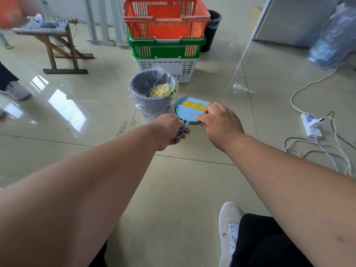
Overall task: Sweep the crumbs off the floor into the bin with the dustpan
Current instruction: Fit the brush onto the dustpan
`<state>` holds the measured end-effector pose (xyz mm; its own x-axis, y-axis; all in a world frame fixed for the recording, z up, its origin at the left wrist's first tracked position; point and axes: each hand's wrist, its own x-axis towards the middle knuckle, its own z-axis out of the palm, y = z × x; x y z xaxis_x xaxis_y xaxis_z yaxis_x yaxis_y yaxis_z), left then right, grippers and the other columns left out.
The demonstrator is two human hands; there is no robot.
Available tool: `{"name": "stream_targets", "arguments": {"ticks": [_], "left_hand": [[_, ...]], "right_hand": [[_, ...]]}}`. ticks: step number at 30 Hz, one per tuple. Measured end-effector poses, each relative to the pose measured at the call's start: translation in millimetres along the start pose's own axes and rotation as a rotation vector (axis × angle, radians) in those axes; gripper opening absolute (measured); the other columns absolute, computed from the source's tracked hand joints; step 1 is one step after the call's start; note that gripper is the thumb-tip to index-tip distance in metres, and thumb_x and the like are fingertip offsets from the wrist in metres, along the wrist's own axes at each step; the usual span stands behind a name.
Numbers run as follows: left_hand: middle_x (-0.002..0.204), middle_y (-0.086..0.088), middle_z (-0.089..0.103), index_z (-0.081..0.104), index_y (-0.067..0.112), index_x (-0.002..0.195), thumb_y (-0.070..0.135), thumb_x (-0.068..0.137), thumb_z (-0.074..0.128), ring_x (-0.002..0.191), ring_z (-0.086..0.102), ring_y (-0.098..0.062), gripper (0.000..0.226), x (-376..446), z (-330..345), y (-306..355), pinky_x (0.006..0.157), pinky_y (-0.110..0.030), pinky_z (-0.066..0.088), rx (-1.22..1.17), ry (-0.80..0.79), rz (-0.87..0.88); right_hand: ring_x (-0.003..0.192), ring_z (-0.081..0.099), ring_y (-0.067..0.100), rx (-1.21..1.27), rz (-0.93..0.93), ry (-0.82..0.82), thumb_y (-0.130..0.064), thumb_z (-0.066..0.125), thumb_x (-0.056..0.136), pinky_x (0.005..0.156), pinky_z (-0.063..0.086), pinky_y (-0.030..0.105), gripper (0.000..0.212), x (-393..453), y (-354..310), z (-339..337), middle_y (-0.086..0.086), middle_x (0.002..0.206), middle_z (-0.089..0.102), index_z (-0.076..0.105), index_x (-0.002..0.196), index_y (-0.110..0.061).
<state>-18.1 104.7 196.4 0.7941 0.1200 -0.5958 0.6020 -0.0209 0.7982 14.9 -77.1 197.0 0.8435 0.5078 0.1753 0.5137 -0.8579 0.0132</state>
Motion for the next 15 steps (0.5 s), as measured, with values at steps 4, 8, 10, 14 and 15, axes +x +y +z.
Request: {"name": "stream_targets", "arguments": {"ticks": [4, 8, 10, 14, 15], "left_hand": [[0.077, -0.002, 0.082, 0.066, 0.016, 0.1, 0.008, 0.109, 0.051, 0.074, 0.068, -0.019, 0.019, 20, 9, -29, 0.068, -0.033, 0.05, 0.02, -0.005, -0.035], [0.08, 0.007, 0.083, 0.063, 0.02, 0.115, 0.01, 0.107, 0.056, 0.074, 0.068, -0.017, 0.015, 38, 27, -91, 0.067, -0.03, 0.051, 0.001, -0.026, -0.168], [0.097, 0.005, 0.084, 0.054, 0.03, 0.133, 0.01, 0.106, 0.056, 0.081, 0.069, -0.018, 0.033, 48, 35, -126, 0.07, -0.033, 0.052, -0.008, -0.029, -0.226], [0.115, 0.0, 0.082, 0.047, 0.036, 0.145, 0.003, 0.106, 0.051, 0.092, 0.07, -0.021, 0.051, 63, 42, -188, 0.074, -0.035, 0.05, 0.028, -0.076, -0.353], [0.12, -0.003, 0.08, 0.046, 0.035, 0.149, 0.004, 0.106, 0.053, 0.1, 0.071, -0.023, 0.053, 67, 41, -200, 0.073, -0.035, 0.051, 0.045, -0.086, -0.383]], "right_hand": [[0.092, 0.06, 0.03, -0.033, -0.027, -0.16, -0.019, 0.053, 0.099, 0.064, 0.038, 0.033, 0.017, -11, -1, 39, 0.002, 0.105, 0.056, 0.068, 0.104, -0.024], [0.082, 0.064, 0.036, 0.044, 0.059, -0.293, -0.019, 0.054, 0.099, 0.061, 0.037, 0.033, 0.01, -35, -1, 93, 0.006, 0.108, 0.057, 0.063, 0.098, -0.02], [0.08, 0.064, 0.036, 0.068, 0.093, -0.367, -0.018, 0.053, 0.097, 0.061, 0.036, 0.032, 0.009, -48, -5, 126, 0.006, 0.105, 0.057, 0.062, 0.096, -0.02], [0.081, 0.061, 0.031, 0.137, 0.11, -0.529, -0.017, 0.051, 0.095, 0.061, 0.034, 0.031, 0.013, -76, -15, 188, 0.001, 0.102, 0.059, 0.06, 0.093, -0.025], [0.081, 0.061, 0.031, 0.151, 0.105, -0.561, -0.018, 0.05, 0.095, 0.061, 0.034, 0.031, 0.012, -82, -17, 200, 0.001, 0.103, 0.06, 0.059, 0.093, -0.025]]}}
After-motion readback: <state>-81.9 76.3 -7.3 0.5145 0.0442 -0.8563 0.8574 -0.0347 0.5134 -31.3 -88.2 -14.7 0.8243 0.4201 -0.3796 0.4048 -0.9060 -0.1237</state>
